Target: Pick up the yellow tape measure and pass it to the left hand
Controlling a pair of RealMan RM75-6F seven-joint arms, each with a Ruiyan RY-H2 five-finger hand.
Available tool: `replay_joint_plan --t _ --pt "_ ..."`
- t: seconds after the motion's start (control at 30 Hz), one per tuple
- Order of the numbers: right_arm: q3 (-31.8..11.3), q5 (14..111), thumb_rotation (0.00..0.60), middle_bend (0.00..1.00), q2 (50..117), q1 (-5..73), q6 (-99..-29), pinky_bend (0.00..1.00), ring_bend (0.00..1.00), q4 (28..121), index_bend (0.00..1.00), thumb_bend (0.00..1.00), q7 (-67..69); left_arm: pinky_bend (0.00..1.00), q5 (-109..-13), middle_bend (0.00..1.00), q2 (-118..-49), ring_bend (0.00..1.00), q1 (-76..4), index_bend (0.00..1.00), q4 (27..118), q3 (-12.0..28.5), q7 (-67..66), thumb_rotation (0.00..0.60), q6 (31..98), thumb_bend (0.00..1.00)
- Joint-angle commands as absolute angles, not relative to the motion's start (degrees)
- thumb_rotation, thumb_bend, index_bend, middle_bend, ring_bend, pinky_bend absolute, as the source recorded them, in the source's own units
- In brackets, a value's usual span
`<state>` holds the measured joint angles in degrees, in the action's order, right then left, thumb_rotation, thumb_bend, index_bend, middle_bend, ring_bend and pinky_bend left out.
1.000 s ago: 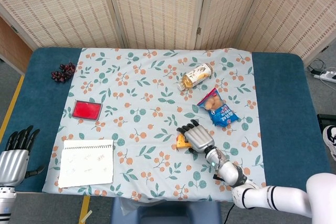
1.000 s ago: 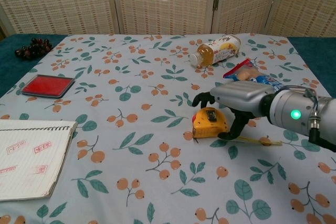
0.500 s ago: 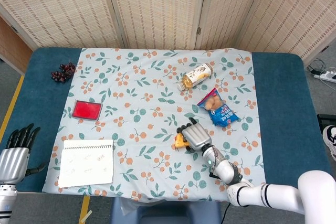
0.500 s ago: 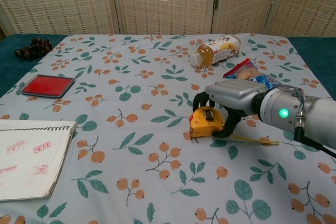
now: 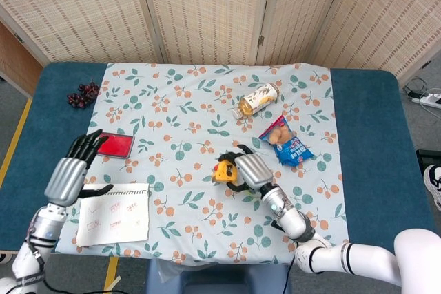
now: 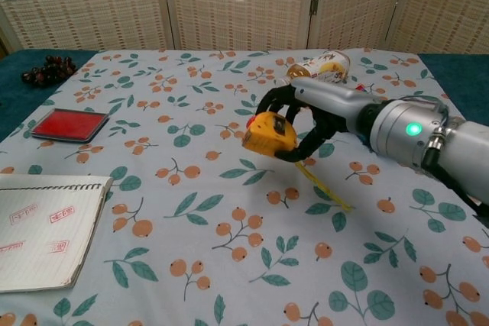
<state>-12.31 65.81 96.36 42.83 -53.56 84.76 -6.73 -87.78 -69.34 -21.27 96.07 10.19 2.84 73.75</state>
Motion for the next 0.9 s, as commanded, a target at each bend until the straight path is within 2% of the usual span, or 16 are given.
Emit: replay_joint_plan --t 0.03,0.23,0.4,0.9 --pt "-15.18 73.89 0.600 0.48 100.93 41.85 -57.69 0.08 0.36 81.09 0.55 0.36 8.08 0.00 -87.42 0.03 -71.05 0.07 -25.13 0.01 99.03 12.37 3.17 0.600 70.29 0.16" --pt "-17.50 77.77 0.600 0.48 107.05 43.13 -61.48 0.08 0.36 75.72 0.55 0.36 19.80 0.00 -87.13 0.03 -73.64 0.06 -29.89 0.00 103.17 13.59 0.78 0.600 66.75 0.19" --pt "-17.47 80.78 0.600 0.48 111.02 44.32 -63.81 0.08 0.36 70.62 0.55 0.36 25.93 0.00 -84.56 0.03 -76.44 0.06 -33.40 0.00 104.19 14.63 -1.28 0.600 63.67 0.21" --pt "-16.97 81.83 0.600 0.48 114.64 45.79 -64.54 0.08 0.36 65.66 0.55 0.36 28.14 0.00 -78.41 0.03 -82.65 0.06 -38.09 0.01 100.55 16.22 -8.15 0.600 62.90 0.22"
